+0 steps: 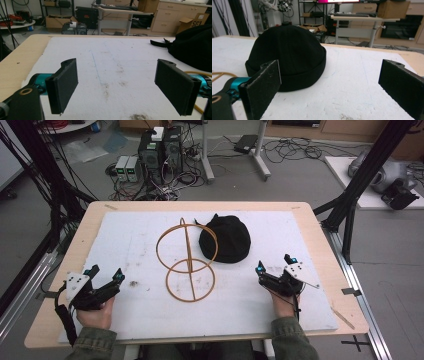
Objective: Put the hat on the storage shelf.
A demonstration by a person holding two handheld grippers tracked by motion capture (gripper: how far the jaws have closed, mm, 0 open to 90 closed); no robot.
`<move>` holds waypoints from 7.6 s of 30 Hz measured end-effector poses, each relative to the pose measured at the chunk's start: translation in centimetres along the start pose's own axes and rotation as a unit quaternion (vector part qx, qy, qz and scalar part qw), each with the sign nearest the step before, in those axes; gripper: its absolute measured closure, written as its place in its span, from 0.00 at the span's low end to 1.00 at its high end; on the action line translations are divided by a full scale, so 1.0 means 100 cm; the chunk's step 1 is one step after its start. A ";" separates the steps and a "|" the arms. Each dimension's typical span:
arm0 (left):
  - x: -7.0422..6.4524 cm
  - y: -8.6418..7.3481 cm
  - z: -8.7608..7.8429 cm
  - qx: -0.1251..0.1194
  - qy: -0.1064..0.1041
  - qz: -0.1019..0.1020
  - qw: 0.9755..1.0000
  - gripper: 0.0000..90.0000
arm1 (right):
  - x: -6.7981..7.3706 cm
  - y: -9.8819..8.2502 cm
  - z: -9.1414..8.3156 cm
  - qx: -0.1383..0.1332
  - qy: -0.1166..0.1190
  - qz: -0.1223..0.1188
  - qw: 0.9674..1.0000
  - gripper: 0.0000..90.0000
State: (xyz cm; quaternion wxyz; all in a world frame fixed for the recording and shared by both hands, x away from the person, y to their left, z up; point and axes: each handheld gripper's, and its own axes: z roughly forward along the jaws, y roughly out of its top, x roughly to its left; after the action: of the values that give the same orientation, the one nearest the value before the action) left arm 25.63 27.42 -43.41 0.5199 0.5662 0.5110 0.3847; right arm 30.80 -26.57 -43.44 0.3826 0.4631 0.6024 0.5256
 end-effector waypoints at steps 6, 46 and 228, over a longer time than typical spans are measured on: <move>0.000 0.000 0.001 0.001 -0.001 0.002 1.000 0.21 | -0.002 0.001 -0.002 -0.007 -0.010 0.004 1.000 0.04; -0.001 0.000 0.003 0.004 -0.001 0.003 1.000 0.21 | 0.013 0.018 0.025 0.010 0.039 -0.023 0.999 0.07; -0.002 0.000 0.015 0.004 -0.033 -0.007 0.999 0.22 | 0.054 0.162 0.053 -0.111 0.075 -0.002 0.991 0.98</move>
State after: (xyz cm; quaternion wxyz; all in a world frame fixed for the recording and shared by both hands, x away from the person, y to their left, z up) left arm 27.02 26.98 -43.62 0.5372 0.5769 0.4988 0.3602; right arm 36.84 -19.56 -28.08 0.3863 0.3765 0.5682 0.6214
